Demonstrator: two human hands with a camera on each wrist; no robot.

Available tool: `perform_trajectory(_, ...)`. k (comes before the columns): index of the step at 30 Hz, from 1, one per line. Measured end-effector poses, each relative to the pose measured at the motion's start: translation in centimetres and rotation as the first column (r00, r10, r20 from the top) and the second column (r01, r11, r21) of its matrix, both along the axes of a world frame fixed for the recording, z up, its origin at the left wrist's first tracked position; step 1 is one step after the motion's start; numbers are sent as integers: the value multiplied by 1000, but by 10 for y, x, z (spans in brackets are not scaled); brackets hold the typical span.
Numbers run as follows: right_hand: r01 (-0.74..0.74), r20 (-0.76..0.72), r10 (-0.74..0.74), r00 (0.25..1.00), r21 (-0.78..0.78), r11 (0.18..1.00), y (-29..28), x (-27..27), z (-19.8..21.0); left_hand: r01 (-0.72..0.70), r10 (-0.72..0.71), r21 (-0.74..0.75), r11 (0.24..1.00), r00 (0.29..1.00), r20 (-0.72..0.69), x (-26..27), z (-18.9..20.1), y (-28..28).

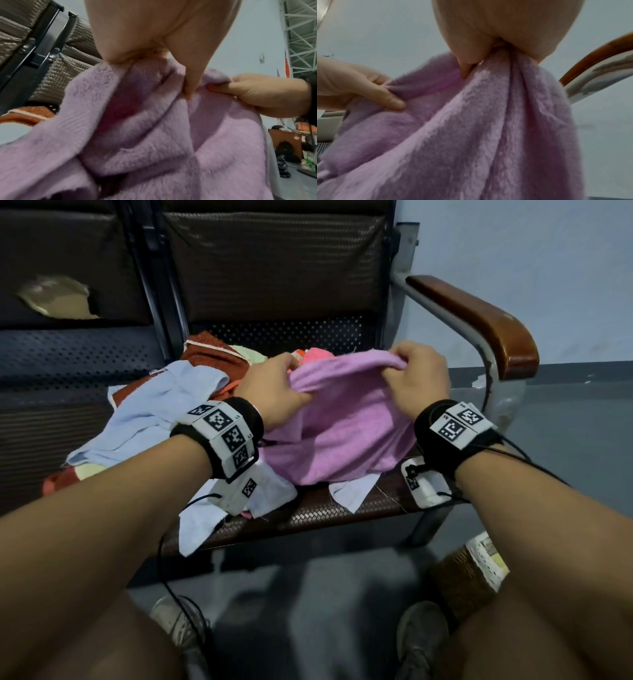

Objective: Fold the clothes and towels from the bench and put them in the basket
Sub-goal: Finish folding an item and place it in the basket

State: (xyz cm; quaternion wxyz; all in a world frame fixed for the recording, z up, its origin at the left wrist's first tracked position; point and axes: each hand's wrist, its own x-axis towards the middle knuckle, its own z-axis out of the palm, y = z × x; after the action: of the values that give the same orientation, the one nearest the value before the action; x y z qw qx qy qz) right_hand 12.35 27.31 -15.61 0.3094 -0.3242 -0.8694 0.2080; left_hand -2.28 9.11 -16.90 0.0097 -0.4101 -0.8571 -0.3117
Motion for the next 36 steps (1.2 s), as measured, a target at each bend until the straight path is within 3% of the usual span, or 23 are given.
perform_trajectory(4, -128, 102, 131, 986, -31, 991, -5, 3, -11, 58, -54, -35, 998, 994, 100, 1, 2, -3)
perform_trajectory(7, -279, 70, 282, 957, -47, 959, -18, 0, -13, 184, -171, -101, 978, 977, 126, 13, 1, -1)
perform_trajectory(11, -318, 24, 321, 947, -84, 944, -28, -2, -13, 202, -183, -32, 979, 935, 304, 26, -4, 4)
perform_trajectory(14, -323, 49, 333, 942, -146, 935, -26, 2, -14, 51, -64, 61, 997, 970, 235, 23, 1, 10)
perform_trajectory(18, -317, 265, 381, 886, -254, 914, -22, 10, -21, -205, 119, 233, 951, 934, 337, 4, 6, 7)
perform_trajectory(21, -362, 43, 393, 918, -309, 879, -25, 16, -18, -252, 120, 267, 930, 896, 429, 1, 2, 0)
perform_trajectory(23, -477, -121, 462, 879, -278, 834, -29, 17, -12, -266, 123, 265, 927, 882, 455, -1, -2, -2)
perform_trajectory(24, -529, -136, 511, 849, -225, 818, -33, 17, -9, -276, 132, 258, 926, 876, 464, -2, -2, -4)
perform_trajectory(27, -618, -6, 621, 783, -104, 779, -47, 14, -4, -310, 148, 238, 920, 840, 522, -1, -1, -4)
perform_trajectory(29, -648, 128, 664, 737, -146, 747, -57, 11, -2, -311, 113, 244, 919, 798, 592, 2, 4, -2)
perform_trajectory(31, -604, 309, 632, 711, -191, 773, -64, 6, -4, -334, 83, 285, 899, 767, 636, 8, 10, 1)
perform_trajectory(33, -519, 387, 544, 745, -176, 836, -70, 1, -8, -334, 39, 332, 882, 755, 654, 14, 15, 4)
perform_trajectory(36, -401, 356, 428, 831, -149, 904, -80, -9, -18, -273, -83, 400, 875, 729, 680, 25, 21, 7)
